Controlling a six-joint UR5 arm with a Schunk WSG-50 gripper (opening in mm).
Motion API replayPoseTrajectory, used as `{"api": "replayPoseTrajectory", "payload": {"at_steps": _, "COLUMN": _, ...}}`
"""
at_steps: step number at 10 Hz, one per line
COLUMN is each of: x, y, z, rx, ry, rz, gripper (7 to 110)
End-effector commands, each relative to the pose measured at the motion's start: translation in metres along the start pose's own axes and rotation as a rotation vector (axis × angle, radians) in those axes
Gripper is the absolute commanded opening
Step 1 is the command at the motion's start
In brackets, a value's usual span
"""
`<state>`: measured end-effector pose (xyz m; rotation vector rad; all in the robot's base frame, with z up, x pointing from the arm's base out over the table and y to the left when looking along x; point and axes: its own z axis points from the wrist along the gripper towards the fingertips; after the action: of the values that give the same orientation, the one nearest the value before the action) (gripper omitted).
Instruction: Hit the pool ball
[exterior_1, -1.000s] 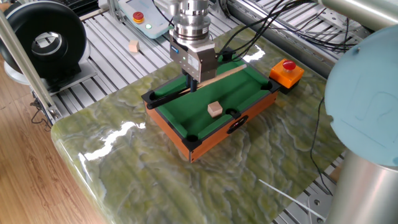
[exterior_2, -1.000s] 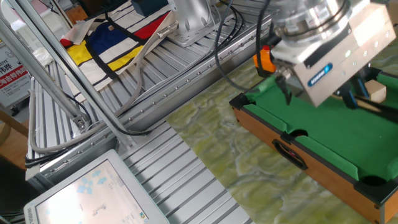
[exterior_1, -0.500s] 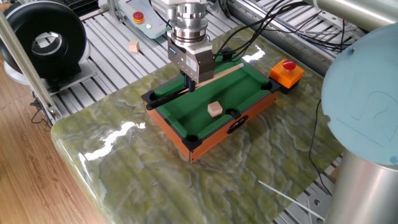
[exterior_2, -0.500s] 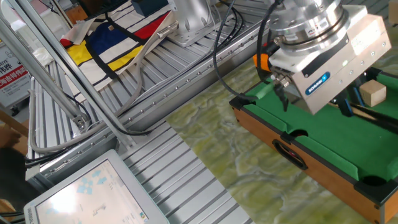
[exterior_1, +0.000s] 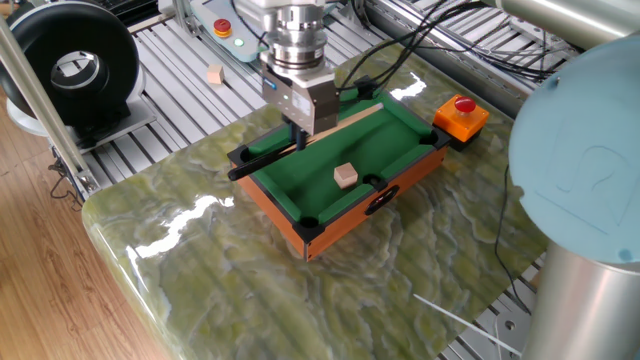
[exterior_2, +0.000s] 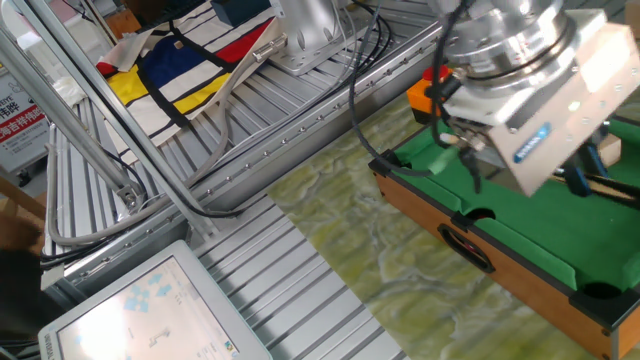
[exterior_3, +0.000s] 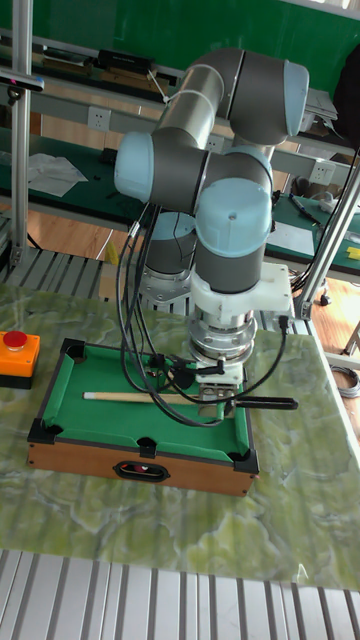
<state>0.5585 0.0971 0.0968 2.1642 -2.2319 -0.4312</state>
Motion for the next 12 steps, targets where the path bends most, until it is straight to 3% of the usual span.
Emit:
{"api": "replayPoseTrajectory", "payload": {"at_steps": 1, "x": -0.029, "y": -0.001, "z": 0.007, "rx": -0.017, "ry": -0.048, "rz": -0.033, "gripper": 7}}
{"api": "replayPoseTrajectory", "payload": {"at_steps": 2, "x": -0.04, "y": 0.001, "z": 0.012, "rx": -0.025, "ry": -0.08, "rz": -0.04, "gripper": 7}}
{"api": "replayPoseTrajectory", "payload": {"at_steps": 3, "x": -0.039, "y": 0.002, "z": 0.013, "rx": -0.024, "ry": -0.066, "rz": -0.035, "gripper": 7}}
{"api": "replayPoseTrajectory", "payload": {"at_steps": 7, "x": -0.009, "y": -0.004, "z": 0.01, "rx": -0.011, "ry": 0.021, "rz": -0.004, "gripper": 7}}
{"api": "replayPoseTrajectory", "payload": {"at_steps": 11, "x": -0.011, "y": -0.004, "z": 0.012, "rx": -0.013, "ry": 0.012, "rz": -0.022, "gripper": 7}}
{"api": "replayPoseTrajectory", "payload": {"at_steps": 12, "x": -0.006, "y": -0.005, "z": 0.012, "rx": -0.01, "ry": 0.03, "rz": -0.016, "gripper": 7}}
